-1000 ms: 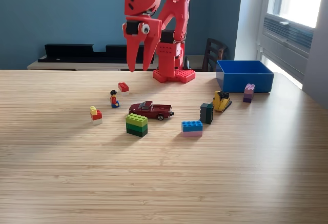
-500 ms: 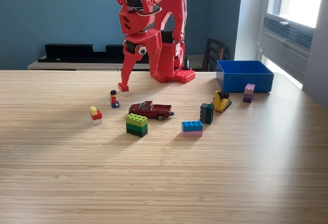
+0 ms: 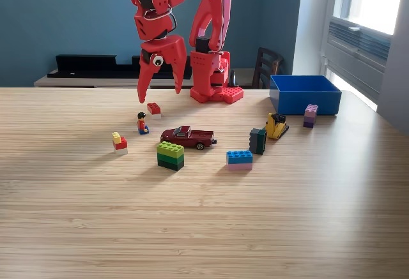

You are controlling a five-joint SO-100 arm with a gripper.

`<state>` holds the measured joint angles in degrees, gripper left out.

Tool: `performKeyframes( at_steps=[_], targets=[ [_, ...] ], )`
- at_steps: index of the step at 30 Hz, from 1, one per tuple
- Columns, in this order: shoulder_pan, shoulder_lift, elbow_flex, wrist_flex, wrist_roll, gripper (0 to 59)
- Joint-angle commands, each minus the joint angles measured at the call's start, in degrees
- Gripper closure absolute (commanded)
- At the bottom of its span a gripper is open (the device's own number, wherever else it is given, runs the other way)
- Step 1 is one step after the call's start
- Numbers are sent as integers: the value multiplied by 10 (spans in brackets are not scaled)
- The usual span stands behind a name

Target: Grasp a lego block and put it in the bin.

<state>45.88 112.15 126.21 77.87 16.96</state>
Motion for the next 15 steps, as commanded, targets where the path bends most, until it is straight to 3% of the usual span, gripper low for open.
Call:
performKeyframes(
  at_steps=[1, 15],
  targets=[
    [11, -1, 20, -51, -13, 210],
    [11, -4, 94, -200, -35, 241]
  ],
)
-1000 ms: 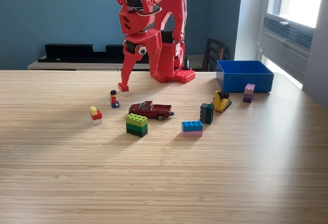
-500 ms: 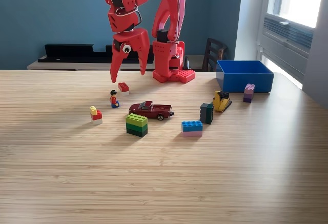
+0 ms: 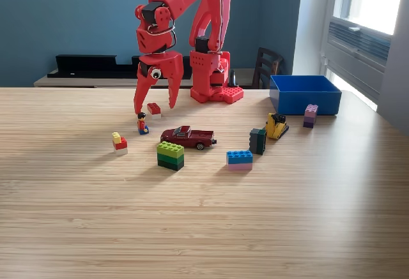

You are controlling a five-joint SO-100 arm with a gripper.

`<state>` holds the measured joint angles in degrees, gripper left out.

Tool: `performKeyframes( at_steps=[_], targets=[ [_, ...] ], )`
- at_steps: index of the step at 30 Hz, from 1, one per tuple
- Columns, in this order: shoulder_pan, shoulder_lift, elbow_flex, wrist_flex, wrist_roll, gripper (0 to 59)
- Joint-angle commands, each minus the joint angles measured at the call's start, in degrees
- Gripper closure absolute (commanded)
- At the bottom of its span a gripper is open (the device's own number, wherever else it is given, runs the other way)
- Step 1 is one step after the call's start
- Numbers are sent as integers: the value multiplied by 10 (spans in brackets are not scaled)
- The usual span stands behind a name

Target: Grasp a lego block and put it in the bin.

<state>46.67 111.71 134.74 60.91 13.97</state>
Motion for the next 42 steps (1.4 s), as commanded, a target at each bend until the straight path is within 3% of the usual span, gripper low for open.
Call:
performKeyframes(
  at_steps=[1, 4, 8, 11, 21, 26, 34, 38, 42],
  targets=[
    [3, -1, 15, -39, -6, 253],
    [4, -1, 33, -58, -8, 333],
    [13, -1, 37, -57, -4, 524],
    [24, -1, 40, -55, 3, 584],
    [25, -1, 17, -29, 24, 585],
    [15, 0, -68, 65, 18, 585],
    [-45, 2, -276, 255, 24, 585],
    [-105, 3, -346, 317, 33, 585],
    [-178, 3, -366, 346, 47, 585]
  ],
)
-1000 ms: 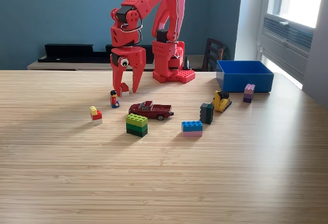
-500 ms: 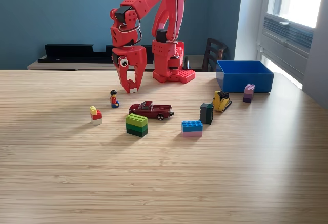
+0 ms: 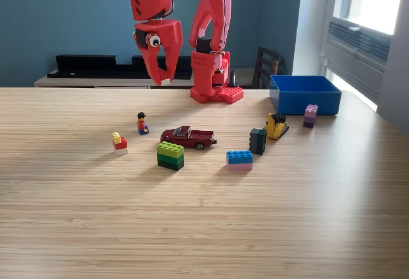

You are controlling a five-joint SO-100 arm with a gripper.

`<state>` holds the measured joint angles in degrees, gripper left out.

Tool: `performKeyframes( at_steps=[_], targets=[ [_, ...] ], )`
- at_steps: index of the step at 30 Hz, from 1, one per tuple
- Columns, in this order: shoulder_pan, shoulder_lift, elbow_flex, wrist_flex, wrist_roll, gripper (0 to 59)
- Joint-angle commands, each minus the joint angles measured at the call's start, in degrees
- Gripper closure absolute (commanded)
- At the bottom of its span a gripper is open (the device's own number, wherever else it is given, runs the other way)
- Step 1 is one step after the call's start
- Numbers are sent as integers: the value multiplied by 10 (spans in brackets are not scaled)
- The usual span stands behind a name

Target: Grasp a lego block and put it in the bin.

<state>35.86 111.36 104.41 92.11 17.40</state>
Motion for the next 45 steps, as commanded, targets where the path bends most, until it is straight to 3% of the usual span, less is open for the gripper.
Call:
performKeyframes(
  at_steps=[1, 13, 34, 45],
  targets=[
    [-88, 6, -61, 37, 17, 585],
    [-173, 11, -39, 39, 25, 585],
    [-217, 11, -75, 38, -3, 585],
    [-414, 13, -136, 38, -5, 585]
  ],
)
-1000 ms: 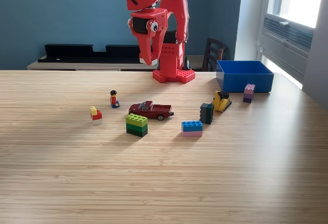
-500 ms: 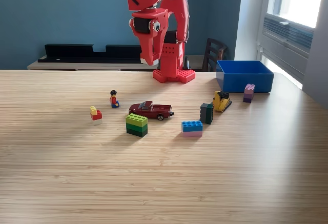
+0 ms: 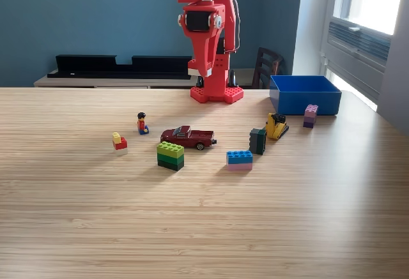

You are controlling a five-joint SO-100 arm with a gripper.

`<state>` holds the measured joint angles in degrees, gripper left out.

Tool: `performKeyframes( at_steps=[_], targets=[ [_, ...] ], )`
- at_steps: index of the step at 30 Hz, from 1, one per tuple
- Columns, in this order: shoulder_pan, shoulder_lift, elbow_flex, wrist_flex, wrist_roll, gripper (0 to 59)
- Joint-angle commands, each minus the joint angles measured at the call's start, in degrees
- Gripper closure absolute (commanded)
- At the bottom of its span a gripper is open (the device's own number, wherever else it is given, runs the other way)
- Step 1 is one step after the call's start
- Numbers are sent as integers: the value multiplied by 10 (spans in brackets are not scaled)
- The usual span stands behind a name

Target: Grasp a lego block and put it in the bin.

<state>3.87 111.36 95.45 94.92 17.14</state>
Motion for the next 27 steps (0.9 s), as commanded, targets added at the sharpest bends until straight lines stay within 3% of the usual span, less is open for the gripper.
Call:
performKeyframes(
  at_steps=[1, 13, 22, 27],
  targets=[
    [-123, 13, -47, 10, -3, 585],
    [-499, 7, -41, 10, 1, 585],
    [-795, 4, -13, 7, 55, 585],
    [-882, 4, 4, -23, 64, 585]
  ],
)
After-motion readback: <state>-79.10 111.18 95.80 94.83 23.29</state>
